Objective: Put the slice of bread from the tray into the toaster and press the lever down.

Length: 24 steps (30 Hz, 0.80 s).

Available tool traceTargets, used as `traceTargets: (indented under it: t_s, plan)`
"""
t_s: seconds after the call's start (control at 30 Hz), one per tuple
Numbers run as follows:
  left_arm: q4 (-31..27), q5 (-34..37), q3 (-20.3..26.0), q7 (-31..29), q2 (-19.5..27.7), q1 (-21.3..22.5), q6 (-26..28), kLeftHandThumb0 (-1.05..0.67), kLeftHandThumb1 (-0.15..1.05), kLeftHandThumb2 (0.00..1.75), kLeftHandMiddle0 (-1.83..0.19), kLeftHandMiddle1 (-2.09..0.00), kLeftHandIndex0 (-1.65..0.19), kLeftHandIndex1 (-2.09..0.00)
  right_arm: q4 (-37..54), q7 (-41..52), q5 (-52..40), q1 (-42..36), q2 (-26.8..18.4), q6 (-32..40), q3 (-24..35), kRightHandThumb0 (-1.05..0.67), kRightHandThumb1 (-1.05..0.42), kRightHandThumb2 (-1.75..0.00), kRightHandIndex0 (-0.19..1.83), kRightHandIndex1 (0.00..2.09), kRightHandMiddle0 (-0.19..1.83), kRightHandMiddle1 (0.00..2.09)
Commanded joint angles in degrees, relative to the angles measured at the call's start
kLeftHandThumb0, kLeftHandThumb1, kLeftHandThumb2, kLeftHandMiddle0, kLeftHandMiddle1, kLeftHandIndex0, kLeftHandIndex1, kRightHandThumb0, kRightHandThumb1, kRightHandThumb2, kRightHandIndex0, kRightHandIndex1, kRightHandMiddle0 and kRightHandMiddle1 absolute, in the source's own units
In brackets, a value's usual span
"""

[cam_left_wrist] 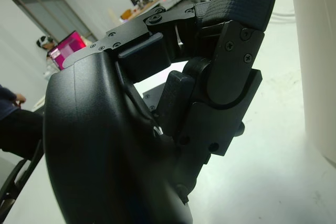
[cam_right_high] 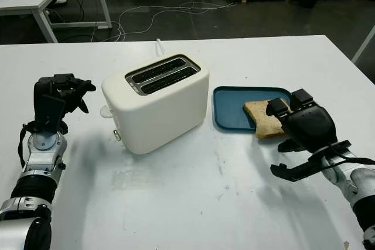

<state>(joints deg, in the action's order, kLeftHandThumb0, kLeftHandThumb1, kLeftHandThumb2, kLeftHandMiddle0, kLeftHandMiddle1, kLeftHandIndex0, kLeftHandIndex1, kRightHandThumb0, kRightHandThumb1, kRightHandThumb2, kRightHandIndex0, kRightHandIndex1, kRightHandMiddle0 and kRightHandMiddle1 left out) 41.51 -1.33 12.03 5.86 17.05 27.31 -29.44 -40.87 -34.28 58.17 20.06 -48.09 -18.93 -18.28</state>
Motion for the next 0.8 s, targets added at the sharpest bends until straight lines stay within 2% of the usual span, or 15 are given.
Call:
traceTargets:
  t_s: [0.0,0.17,0.27,0.33,0.4,0.6,0.7,0.77]
  plan:
    - [0.0,-0.1,0.0,0.0,0.6,1.0,-0.3,-1.05,0.92,0.18,-1.57,-1.27,-1.56,-0.62,-3.3,-1.6,0.5,0.1,1.9,1.5,-1.9,-0.88,-0.49,-0.01,0.14,1.69,0.03,1.46]
    - [-0.2,-0.3,-0.1,0.2,0.6,0.9,-0.3,-1.05,0.92,0.18,-1.57,-1.27,-1.56,-0.62,-8.2,-5.4,0.5,2.3,3.2,3.4,-4.5,-0.65,-0.51,-0.04,0.16,1.69,0.04,1.46]
    - [-0.3,-0.1,-0.1,0.0,0.7,0.9,-0.2,-1.05,0.92,0.19,-1.57,-1.28,-1.56,-0.63,-9.9,-6.1,-0.2,3.1,3.7,3.7,-5.6,-0.61,-0.5,-0.09,0.19,1.66,0.07,1.42]
    - [-0.4,0.2,0.0,-0.2,0.6,0.8,-0.1,-1.05,0.92,0.17,-1.57,-1.26,-1.56,-0.62,-11.4,-7.1,-0.3,3.7,4.0,3.6,-6.5,-0.57,-0.2,-0.69,0.23,1.62,0.12,1.37]
    - [-0.5,0.4,0.1,-0.2,0.5,0.8,0.0,-1.05,0.92,0.17,-1.57,-1.26,-1.56,-0.62,-13.2,-7.6,-0.1,4.5,4.5,3.9,-7.5,-0.56,-0.06,-0.97,0.25,1.61,0.14,1.36]
    - [-0.8,0.2,0.3,0.2,0.7,0.7,-0.2,-1.05,0.92,0.18,-1.57,-1.26,-1.56,-0.62,-16.4,-7.4,-0.3,6.1,5.2,4.3,-10.0,-0.56,-0.02,-1.01,0.35,1.5,0.26,1.25]
    - [-0.8,0.0,0.4,0.5,0.9,0.8,-0.2,-1.05,0.92,0.19,-1.57,-1.27,-1.57,-0.63,-17.6,-7.0,-0.3,6.9,5.4,4.0,-11.3,-0.62,-0.03,-1.04,0.4,1.44,0.32,1.19]
    - [-0.9,-0.1,0.5,0.7,1.0,0.8,-0.1,-1.05,0.92,0.2,-1.57,-1.28,-1.57,-0.65,-18.6,-7.0,-0.4,7.4,5.8,3.7,-12.1,-0.67,-0.04,-0.99,0.45,1.42,0.37,1.16]
